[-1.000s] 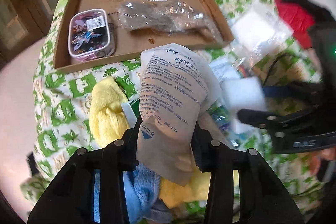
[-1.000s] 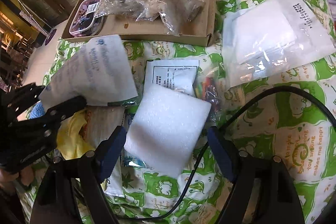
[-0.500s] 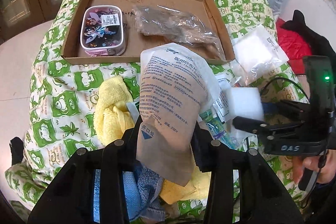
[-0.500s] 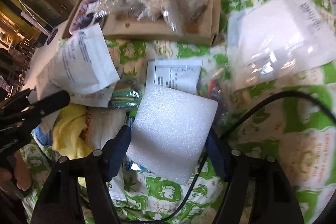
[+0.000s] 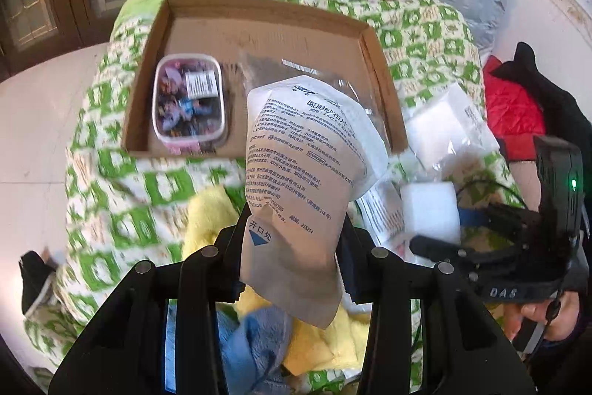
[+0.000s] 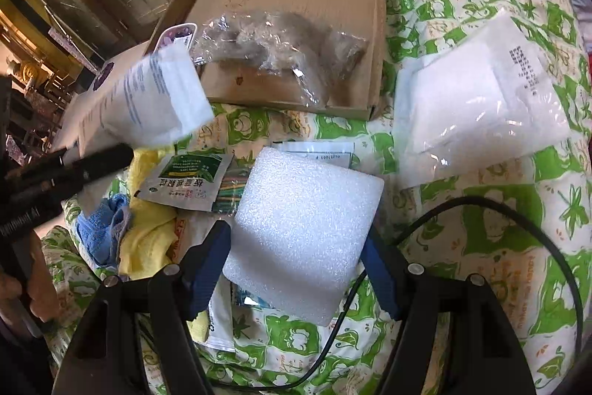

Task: Organize soft objects
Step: 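Carry the white pouch to the tray with the left gripper while the right gripper grasps the white foam block, then place the white pouch and foam block into the tray, open both grippers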

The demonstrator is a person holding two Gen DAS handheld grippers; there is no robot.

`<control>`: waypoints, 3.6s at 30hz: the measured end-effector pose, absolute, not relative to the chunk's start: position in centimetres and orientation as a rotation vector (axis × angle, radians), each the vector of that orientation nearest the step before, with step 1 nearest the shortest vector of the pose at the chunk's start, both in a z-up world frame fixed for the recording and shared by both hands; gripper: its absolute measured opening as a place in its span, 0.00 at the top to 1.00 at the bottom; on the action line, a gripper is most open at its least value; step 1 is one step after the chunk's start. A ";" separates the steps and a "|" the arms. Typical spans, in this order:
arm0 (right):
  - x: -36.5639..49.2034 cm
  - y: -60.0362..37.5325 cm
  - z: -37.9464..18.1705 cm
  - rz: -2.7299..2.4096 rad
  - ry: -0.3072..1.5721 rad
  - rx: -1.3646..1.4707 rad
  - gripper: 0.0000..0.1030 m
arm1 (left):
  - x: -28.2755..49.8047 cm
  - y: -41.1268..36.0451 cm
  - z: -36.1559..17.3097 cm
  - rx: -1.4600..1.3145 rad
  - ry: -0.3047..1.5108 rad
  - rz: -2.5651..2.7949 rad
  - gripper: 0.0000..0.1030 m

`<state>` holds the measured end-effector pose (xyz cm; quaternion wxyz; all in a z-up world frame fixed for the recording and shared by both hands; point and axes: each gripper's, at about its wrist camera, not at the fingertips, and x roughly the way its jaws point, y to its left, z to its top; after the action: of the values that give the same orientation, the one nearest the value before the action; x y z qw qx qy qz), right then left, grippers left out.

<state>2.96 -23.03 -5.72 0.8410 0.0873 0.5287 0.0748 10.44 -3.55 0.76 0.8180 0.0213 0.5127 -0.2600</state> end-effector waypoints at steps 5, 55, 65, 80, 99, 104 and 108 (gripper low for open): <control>3.9 -23.2 -4.6 0.162 1.102 0.170 0.32 | 13.2 -3.2 1.1 0.037 1.110 -0.517 0.62; 22.9 -20.8 -4.6 0.137 1.107 0.090 0.29 | 28.6 -2.5 -1.3 -0.134 1.146 -0.369 0.46; 21.7 -22.0 -4.1 0.116 1.057 0.130 0.18 | 28.3 -2.9 -0.9 -0.145 1.150 -0.348 0.26; 17.5 -22.9 -2.2 0.133 0.981 0.139 0.02 | 26.1 -4.2 0.7 0.012 1.123 -0.347 0.25; 12.8 -22.1 -2.6 0.165 0.955 0.165 0.02 | 21.5 -3.5 0.3 0.079 1.058 -0.359 0.00; 10.1 -23.0 -3.5 0.157 0.948 0.205 0.02 | 17.2 -1.6 0.4 0.085 1.043 -0.333 0.01; 7.7 -23.5 -6.2 0.140 0.983 0.230 0.02 | 12.6 0.6 -1.7 0.006 1.063 -0.363 0.01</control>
<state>7.71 -23.48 -6.19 0.8730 0.1099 0.4705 0.0669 12.57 0.58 -1.68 0.8464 0.0030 0.5040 -0.1720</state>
